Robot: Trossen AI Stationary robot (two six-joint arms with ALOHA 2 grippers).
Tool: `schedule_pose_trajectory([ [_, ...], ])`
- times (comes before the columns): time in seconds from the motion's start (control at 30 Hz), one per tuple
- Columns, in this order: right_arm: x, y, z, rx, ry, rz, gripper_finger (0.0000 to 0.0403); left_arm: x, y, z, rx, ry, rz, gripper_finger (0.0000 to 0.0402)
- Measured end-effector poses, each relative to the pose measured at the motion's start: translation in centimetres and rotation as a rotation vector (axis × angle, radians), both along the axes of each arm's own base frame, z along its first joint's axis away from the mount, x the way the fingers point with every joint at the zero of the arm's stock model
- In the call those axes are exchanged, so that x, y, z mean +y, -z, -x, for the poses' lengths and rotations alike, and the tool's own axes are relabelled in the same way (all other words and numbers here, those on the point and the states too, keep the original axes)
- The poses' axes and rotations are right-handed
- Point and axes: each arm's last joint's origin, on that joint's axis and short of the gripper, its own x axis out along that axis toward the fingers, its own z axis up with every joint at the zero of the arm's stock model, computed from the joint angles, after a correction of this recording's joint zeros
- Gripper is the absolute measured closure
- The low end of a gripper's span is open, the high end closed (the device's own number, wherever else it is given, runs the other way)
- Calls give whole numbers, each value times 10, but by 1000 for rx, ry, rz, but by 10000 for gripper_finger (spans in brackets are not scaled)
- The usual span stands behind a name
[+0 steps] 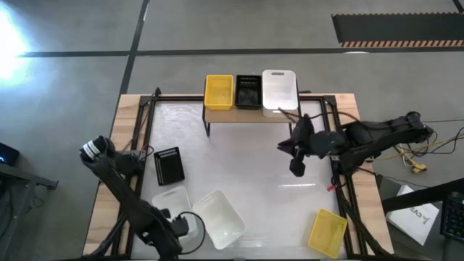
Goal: Stack baskets on shelf by color
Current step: Stack the left white bin on top of the white bin on the shelf
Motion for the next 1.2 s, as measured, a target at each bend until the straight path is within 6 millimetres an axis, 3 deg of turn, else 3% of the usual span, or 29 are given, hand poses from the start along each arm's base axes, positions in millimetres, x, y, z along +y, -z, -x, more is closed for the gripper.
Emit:
schedule_pose_trajectory([
  [0.13,-2,-26,6,-61,-27,23,360,18,-65,4,-38,-25,68,401],
  [0.27,-4,-48,17,-61,-44,48,360,50,-125,3,-172,-49,66,401],
  [0.37,-7,-58,26,-32,-47,58,360,77,-149,-12,-300,-19,18,401],
  [0.43,-9,-63,33,-3,-42,56,360,96,-154,-32,-370,-17,-12,402],
  [0.63,-15,-63,56,97,28,-6,360,142,-125,-118,-563,40,-134,401],
  [0.87,-20,-46,76,202,117,-65,360,168,-63,-215,-753,62,-204,402],
  [1.0,-20,-31,76,231,155,-92,360,174,-23,-241,-709,66,-243,401],
  [1.2,-15,4,65,347,129,-105,360,172,32,-257,-582,84,-279,401],
])
